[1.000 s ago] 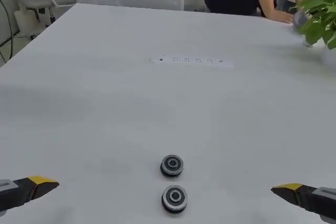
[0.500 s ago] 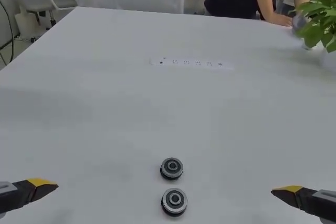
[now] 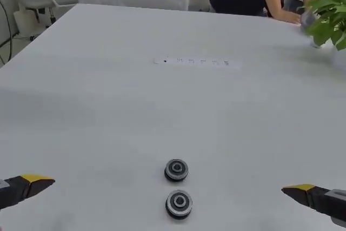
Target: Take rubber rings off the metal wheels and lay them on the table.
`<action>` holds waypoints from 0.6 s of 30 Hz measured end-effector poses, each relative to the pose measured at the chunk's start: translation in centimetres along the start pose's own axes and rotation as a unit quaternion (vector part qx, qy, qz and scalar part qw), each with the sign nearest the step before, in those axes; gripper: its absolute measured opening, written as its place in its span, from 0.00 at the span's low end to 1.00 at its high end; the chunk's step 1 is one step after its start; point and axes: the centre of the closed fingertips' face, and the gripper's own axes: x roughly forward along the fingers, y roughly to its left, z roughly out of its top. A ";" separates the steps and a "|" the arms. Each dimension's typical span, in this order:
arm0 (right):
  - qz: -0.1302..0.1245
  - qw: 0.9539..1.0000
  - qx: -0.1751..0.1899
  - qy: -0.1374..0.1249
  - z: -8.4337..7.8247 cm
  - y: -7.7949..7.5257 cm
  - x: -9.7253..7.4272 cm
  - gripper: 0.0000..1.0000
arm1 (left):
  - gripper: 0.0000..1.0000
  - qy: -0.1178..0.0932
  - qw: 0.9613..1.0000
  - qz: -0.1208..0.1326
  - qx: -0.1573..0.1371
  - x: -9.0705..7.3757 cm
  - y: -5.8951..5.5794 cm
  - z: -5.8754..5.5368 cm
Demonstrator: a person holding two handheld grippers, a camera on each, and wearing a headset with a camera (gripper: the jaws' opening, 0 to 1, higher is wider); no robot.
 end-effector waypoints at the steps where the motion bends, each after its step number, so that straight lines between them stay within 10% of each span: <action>1: 0.000 1.000 0.001 -0.002 0.1 0.0 0.0 0.99 | 0.99 0.000 1.000 0.003 0.005 -0.2 0.0 0.2; 18: 0.000 0.999 -0.036 -0.013 2.1 0.2 -0.9 0.99 | 0.99 0.001 0.999 -0.001 0.043 -1.3 -0.3 1.6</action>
